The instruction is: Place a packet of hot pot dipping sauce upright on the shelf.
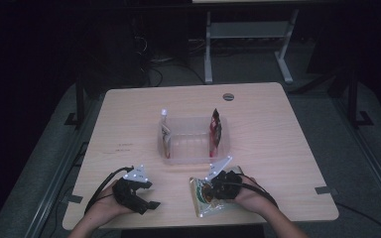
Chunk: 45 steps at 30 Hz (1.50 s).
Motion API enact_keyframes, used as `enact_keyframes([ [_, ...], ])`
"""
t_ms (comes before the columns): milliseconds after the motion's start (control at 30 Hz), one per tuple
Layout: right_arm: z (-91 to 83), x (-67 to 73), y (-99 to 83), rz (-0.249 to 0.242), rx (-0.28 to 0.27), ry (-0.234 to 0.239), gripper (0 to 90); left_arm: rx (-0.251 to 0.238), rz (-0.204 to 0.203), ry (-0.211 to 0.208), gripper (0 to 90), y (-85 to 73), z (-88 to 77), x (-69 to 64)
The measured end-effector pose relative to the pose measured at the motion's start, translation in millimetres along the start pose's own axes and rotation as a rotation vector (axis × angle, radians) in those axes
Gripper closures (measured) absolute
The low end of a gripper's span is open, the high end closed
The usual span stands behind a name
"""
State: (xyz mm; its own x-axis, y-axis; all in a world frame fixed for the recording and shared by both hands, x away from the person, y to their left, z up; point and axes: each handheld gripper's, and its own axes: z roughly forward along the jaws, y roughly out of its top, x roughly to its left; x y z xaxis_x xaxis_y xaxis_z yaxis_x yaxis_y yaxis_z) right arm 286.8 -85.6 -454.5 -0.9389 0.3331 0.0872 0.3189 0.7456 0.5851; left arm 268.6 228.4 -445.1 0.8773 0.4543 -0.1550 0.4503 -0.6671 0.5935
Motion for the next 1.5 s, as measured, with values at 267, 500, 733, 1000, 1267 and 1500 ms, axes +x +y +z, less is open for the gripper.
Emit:
enact_keyframes([
  [267,-32.7,-4.7,-14.9,0.133,-0.105,0.007,75.0,-0.048,0.034,-0.015,22.2,11.4,1.9,-5.6],
  [500,-59.2,-10.1,-38.7,0.213,-0.158,-0.049,53.3,-0.074,0.074,-0.04,21.7,34.6,8.1,-14.4],
  [733,-73.4,-12.0,-62.9,0.258,-0.173,-0.125,40.6,-0.073,0.113,-0.062,21.6,49.8,16.9,-20.3],
  [1000,-78.4,-18.0,-71.2,0.278,-0.197,-0.154,37.1,-0.084,0.139,-0.087,20.2,74.3,34.5,-26.7],
  [1267,-82.1,-32.3,-82.6,0.32,-0.234,-0.183,35.0,-0.075,0.186,-0.11,17.8,98.5,61.8,-32.9],
  [1500,-83.2,-36.7,-85.0,0.328,-0.241,-0.196,34.4,-0.057,0.194,-0.121,17.6,111.8,85.0,-32.6],
])
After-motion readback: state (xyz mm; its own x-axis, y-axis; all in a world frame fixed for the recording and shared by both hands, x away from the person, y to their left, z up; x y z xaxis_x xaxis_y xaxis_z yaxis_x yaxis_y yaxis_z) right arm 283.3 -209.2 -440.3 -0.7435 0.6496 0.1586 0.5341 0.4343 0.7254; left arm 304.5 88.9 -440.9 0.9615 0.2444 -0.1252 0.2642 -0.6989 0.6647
